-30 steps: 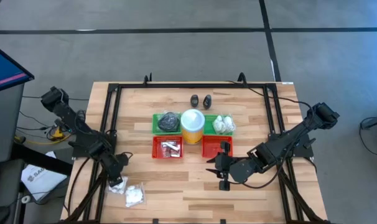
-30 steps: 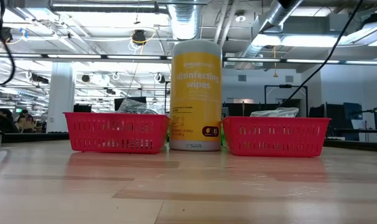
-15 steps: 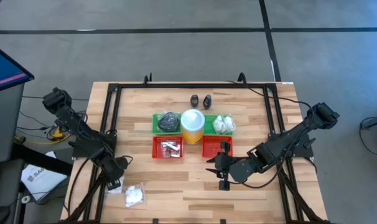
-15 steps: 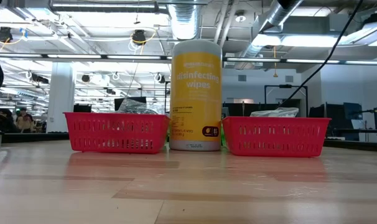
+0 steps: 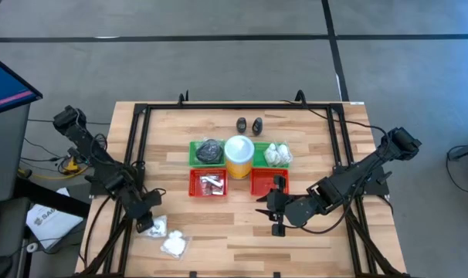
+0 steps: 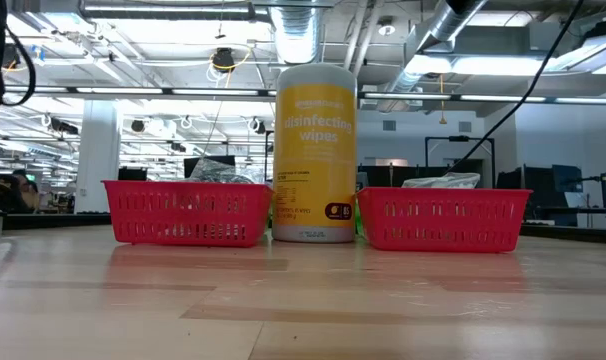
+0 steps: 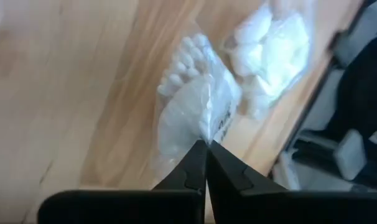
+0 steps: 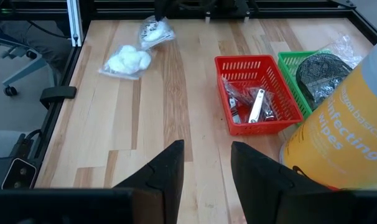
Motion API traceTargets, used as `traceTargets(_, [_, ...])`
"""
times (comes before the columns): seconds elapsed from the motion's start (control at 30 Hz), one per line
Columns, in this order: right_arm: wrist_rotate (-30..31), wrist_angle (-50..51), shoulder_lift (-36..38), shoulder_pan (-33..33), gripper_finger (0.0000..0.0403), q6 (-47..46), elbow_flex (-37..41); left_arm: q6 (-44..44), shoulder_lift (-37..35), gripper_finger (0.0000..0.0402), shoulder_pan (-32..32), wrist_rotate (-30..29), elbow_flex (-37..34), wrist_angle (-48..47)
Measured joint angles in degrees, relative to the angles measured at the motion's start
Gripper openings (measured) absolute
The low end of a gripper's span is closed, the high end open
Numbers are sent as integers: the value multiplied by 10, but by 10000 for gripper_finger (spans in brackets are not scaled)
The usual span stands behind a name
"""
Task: Pick & Place Travel size toiletries
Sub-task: Put the top vanity pack into the right green basket
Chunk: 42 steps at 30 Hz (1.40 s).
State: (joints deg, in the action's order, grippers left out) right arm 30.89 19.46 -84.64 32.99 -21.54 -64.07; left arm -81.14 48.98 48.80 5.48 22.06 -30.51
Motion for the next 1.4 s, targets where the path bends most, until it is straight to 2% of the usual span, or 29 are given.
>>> traceTargets(0.2, [0, -1, 0, 0, 123, -2, 0, 31, -23, 0, 0, -65, 0, 41])
traceTargets(0.6, [0, -11, 0, 0, 123, -2, 0, 178, -29, 0, 0, -225, 0, 184])
traceTargets(0.83, [0, -42, 0, -1, 123, -2, 0, 278, -29, 0, 0, -360, 1, 270])
traceTargets(1.13, [1, -74, 0, -14, 123, 5, 0, 464, -25, 0, -2, -523, 1, 425])
traceTargets(1.4, [3, -115, 0, -41, 123, 17, 0, 618, 26, 0, -56, -541, 1, 606])
